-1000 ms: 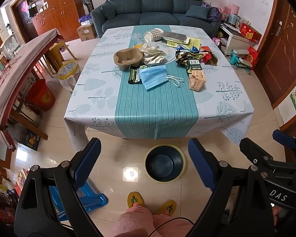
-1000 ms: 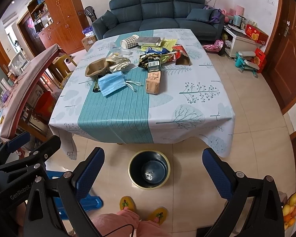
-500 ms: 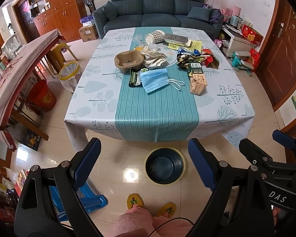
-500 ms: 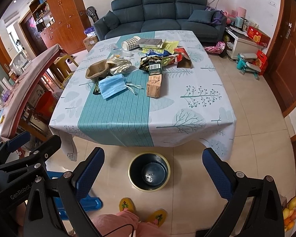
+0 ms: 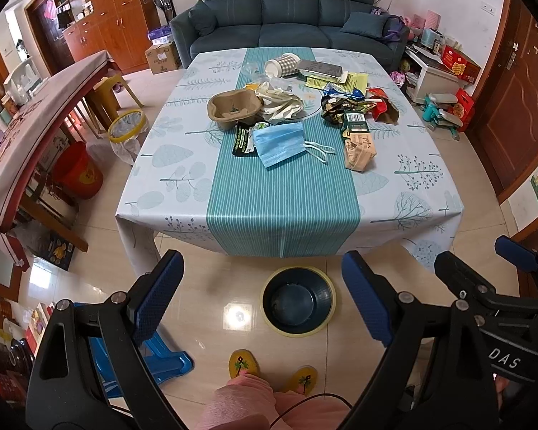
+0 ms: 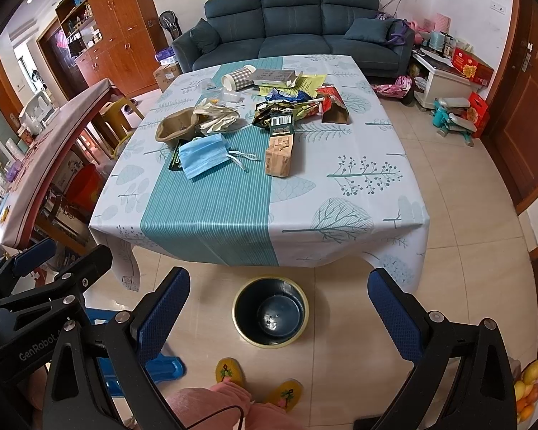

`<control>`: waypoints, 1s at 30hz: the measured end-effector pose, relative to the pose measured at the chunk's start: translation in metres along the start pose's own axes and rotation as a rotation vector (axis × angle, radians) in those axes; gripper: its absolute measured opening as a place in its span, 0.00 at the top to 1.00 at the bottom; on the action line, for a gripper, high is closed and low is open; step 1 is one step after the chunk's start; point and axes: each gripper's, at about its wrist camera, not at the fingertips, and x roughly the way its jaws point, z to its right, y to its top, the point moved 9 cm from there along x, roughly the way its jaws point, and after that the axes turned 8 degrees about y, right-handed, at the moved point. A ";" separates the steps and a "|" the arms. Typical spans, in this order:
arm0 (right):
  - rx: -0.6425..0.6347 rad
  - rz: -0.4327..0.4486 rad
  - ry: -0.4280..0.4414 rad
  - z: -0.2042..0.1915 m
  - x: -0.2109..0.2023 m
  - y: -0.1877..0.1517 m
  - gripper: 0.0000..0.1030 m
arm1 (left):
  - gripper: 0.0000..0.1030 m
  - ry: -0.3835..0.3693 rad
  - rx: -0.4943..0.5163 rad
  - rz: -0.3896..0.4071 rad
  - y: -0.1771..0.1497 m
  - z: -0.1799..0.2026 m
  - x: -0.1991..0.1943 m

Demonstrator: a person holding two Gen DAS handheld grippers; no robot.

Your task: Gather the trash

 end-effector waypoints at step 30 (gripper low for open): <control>-0.069 0.081 0.009 -0.029 -0.004 0.046 0.02 | 0.14 0.042 -0.030 0.106 0.041 -0.030 -0.014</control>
